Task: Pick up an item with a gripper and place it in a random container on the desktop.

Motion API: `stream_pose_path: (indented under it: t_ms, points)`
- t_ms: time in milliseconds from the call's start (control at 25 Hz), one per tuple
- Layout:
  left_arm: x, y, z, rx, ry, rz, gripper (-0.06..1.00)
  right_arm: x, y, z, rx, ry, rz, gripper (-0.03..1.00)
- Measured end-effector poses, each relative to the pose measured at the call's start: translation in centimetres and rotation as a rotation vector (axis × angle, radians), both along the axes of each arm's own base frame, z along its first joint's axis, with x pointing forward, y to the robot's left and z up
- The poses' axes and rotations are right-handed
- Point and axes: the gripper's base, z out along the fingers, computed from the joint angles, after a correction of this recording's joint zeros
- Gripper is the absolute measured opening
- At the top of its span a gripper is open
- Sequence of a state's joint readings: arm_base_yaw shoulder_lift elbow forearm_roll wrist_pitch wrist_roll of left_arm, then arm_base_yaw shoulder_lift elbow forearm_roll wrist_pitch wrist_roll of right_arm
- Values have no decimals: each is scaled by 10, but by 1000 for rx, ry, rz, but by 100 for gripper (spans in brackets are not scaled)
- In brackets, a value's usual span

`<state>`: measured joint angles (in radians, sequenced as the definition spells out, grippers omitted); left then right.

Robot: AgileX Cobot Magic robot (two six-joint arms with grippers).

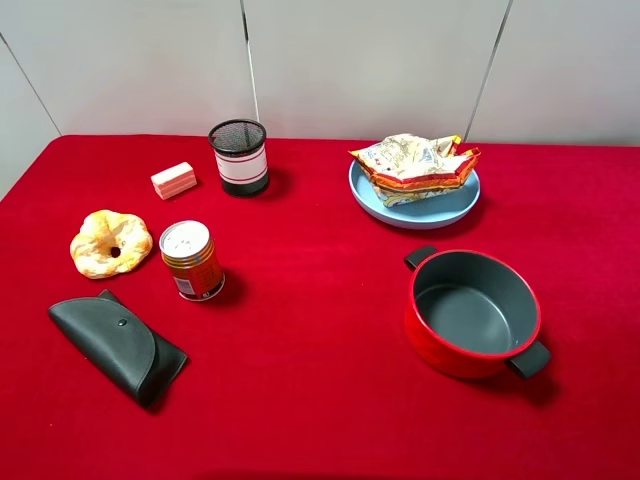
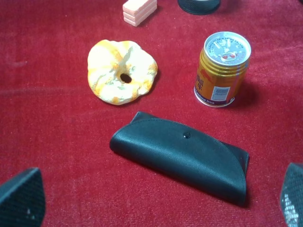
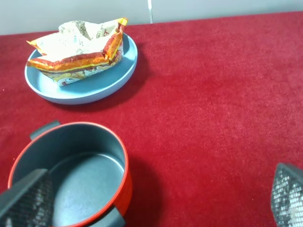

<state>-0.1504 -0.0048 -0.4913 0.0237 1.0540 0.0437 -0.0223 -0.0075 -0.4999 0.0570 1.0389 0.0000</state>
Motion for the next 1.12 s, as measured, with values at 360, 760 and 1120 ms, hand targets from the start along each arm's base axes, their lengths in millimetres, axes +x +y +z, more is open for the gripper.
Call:
stream_pose_path:
  t_ms: [360,760,1120]
  points:
    - [0,0,0,0,0,0,100,0,-1,0,-1,-4,-9,69]
    - [0,0,0,0,0,0,100,0,-1,0,-2,-4,-11,69]
    - [0,0,0,0,0,0,100,0,-1,0,-2,-4,-11,69]
